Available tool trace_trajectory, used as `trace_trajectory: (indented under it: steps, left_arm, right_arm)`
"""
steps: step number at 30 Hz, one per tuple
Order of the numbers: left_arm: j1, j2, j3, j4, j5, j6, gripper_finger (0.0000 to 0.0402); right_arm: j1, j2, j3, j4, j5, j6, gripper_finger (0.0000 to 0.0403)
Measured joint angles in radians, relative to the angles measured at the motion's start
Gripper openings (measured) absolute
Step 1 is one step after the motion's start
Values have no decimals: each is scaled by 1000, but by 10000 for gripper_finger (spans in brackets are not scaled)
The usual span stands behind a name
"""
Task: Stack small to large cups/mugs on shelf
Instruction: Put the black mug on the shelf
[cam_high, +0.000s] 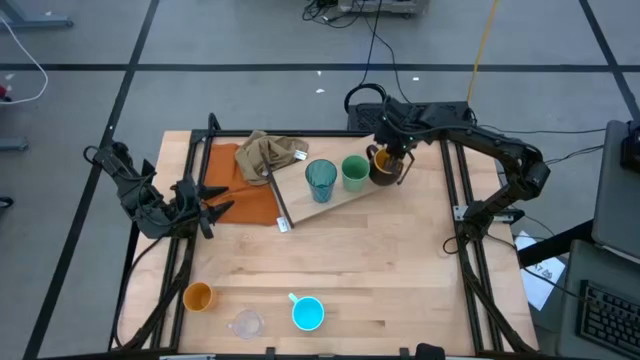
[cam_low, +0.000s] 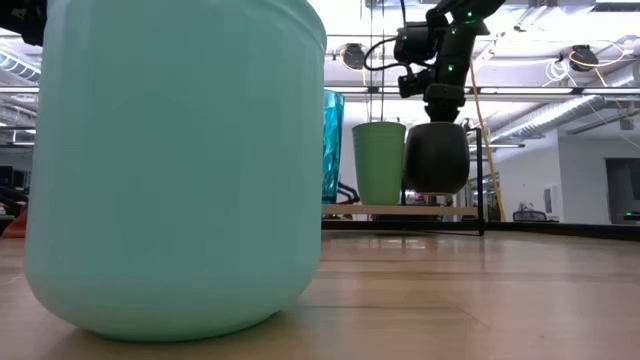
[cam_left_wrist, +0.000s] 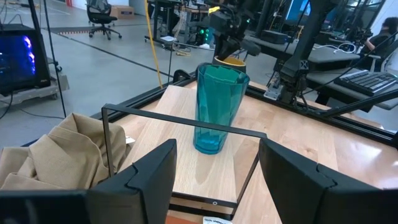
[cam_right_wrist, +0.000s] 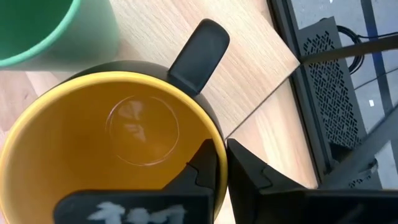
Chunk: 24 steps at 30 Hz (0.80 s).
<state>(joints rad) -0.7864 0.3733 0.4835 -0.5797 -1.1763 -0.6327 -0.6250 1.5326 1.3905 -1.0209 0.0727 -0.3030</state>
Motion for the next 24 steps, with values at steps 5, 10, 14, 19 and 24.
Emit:
trace_trajectory:
  steps: [5, 10, 14, 19, 24]
  left_arm:
    - [0, 0, 0, 0, 0, 0, 230]
    - [0, 0, 0, 0, 0, 0, 230]
    - [0, 0, 0, 0, 0, 0, 230]
    - [0, 0, 0, 0, 0, 0, 230]
    - [0, 0, 0, 0, 0, 0, 230]
  right_arm:
    - [0, 0, -17, 15, 0, 1, 7]
    - [0, 0, -45, 60, -11, 2, 7]
    - [-1, 0, -63, 76, -47, 3, 7]
    - [-2, 0, -68, 75, -45, 2, 7]
    - [-5, 0, -68, 83, -48, -5, 7]
